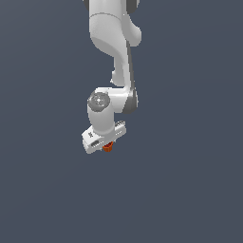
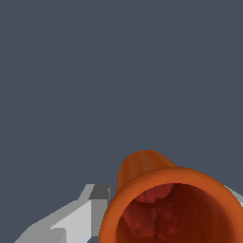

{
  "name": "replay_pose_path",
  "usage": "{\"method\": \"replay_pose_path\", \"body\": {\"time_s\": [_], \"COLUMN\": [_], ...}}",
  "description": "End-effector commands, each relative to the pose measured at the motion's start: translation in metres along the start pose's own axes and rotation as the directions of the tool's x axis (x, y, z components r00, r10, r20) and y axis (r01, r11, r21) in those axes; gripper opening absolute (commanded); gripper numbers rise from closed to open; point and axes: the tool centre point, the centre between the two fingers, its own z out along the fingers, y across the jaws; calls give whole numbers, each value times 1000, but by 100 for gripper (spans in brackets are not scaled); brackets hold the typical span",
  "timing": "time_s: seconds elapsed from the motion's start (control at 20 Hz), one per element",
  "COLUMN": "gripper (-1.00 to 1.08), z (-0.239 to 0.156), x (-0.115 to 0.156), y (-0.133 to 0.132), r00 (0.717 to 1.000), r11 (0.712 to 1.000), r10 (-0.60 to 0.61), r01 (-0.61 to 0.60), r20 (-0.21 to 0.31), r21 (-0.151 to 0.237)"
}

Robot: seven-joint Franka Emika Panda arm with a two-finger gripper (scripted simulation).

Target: Pick up the object and move it to a goal position.

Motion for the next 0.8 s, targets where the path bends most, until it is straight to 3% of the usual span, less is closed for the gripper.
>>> {"method": "replay_pose_path", "body": {"time_s": [0.0, 0.35, 0.75], "gripper": [-100, -100, -100], "z": [-11, -34, -40], "x": [-9, -27, -31], "y": [23, 74, 91], "r00": [1000, 1000, 1000], "r11": [1000, 1000, 1000], "r10": [1, 1, 0], "r01": [-1, -1, 0], "r20": [-1, -1, 0], "r21": [-1, -1, -1]}}
